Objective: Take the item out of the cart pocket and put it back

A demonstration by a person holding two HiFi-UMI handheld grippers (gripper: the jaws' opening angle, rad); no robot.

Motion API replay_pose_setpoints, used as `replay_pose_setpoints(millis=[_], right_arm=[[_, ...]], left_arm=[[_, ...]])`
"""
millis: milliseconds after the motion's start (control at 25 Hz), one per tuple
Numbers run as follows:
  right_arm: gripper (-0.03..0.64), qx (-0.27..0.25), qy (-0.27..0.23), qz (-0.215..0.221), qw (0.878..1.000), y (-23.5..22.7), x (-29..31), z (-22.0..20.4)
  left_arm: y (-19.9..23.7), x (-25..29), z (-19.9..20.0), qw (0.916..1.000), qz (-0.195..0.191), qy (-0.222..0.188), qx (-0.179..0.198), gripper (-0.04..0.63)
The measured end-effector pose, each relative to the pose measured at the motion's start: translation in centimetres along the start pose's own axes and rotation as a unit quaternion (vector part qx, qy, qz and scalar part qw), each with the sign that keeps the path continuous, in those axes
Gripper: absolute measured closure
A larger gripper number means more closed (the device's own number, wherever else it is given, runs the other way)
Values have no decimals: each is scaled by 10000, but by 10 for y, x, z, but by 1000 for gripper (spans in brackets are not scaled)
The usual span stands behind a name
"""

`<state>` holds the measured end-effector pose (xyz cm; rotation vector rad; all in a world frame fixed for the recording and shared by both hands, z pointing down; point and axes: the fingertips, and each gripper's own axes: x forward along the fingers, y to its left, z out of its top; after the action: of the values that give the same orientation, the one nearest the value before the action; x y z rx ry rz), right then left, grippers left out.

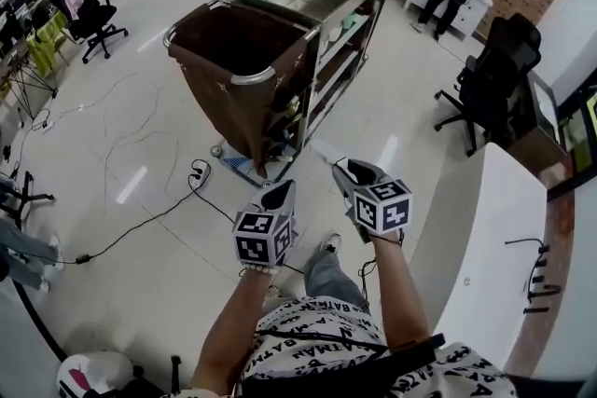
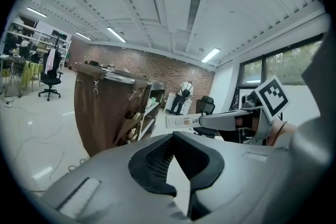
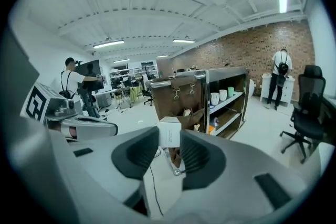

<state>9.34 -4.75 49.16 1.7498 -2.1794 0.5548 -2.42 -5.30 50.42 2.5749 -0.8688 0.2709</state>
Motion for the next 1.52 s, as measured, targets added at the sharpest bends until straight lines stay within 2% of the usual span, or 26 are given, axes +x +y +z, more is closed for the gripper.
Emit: replay_pose_setpoints(millis=[160,280,600,840,1120,1520], right_arm=[[480,907,-169,94,9957,12,-29,-32],[480,1181,-284,111,9925,9,-44,-38],[480,1045,-533,288,9927,3,-60,-11],[480,948,-641,560,9919,-5,-52,15],[480,927,-660,715,9909,-11,-47,23],[480,928,-677,739,9906,-11,-48,29]], left_arm=[[-15,-20,-12,9999,-65,12,-93,594],[-21,-24,-13,9999,-97,-5,-84,592],[-24,-22,8,9994,-8,-312,-123,591],[-24,-12,16,9989,117,-385,-239,591],[-20,-9,30,9971,288,-614,-351,592],[-20,-5,31,9980,266,-495,-276,594]])
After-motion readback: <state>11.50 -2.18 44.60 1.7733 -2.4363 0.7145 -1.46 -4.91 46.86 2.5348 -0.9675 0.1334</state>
